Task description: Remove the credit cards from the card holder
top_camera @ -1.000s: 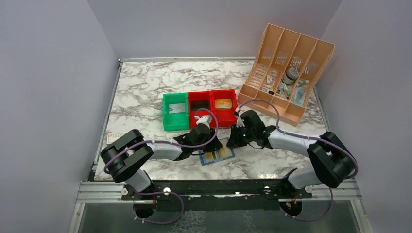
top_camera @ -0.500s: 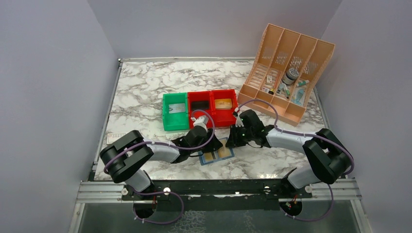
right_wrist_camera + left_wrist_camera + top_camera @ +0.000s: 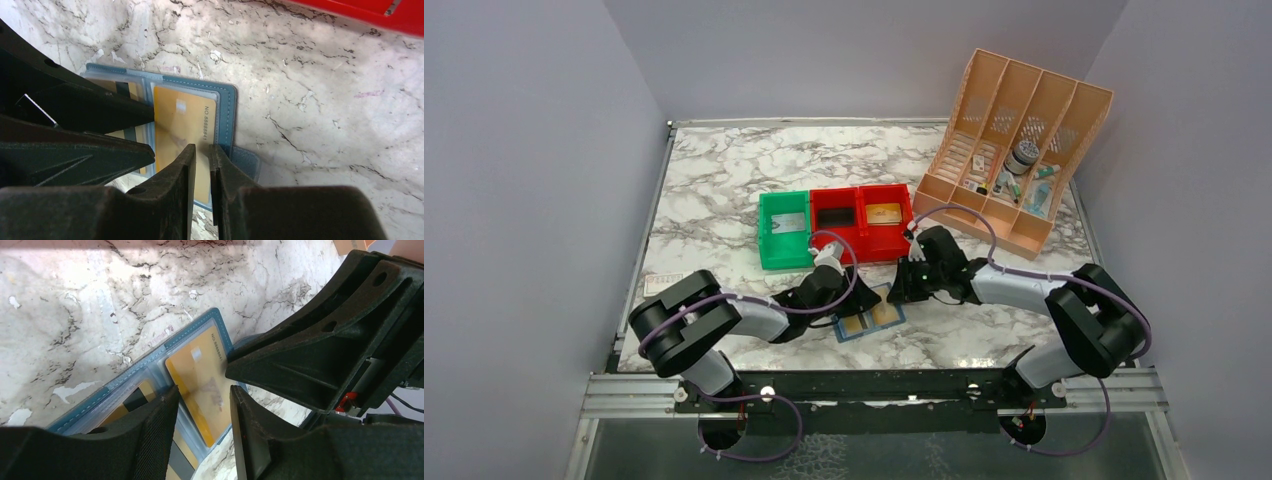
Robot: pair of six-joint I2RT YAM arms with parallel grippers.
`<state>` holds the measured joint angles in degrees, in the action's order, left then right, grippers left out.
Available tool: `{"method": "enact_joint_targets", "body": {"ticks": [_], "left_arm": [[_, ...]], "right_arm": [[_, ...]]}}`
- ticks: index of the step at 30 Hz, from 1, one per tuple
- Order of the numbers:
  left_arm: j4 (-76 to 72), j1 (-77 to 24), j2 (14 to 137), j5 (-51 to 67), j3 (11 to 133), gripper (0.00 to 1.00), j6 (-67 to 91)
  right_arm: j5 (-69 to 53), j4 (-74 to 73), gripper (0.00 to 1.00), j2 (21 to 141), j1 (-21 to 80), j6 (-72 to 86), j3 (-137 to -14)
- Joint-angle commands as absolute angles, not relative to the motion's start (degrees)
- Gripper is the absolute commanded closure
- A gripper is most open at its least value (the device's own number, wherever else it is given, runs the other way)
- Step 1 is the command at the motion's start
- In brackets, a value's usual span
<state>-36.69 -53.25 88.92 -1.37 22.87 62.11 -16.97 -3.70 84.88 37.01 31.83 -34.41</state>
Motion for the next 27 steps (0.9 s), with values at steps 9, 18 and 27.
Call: {"method": "enact_joint_targets", "body": {"ticks": [9, 18, 27], "left_arm": [[-10.9, -57.4, 91.1, -4.0, 28.4, 0.60, 59.8], [-6.1, -60.3, 88.3, -6.8, 29.8, 0.59, 61.1], [-3.8, -61.7, 88.6, -8.9, 30.1, 0.58, 62.9]], "right_arm": [[-13.4, -5.6, 0.82, 89.0, 37.6, 31.1, -32.1], [-13.4, -5.6, 0.82, 89.2, 37.6, 31.0, -32.3], [-13.4, -5.5, 0.82, 89.4, 37.6, 30.8, -32.5]]}}
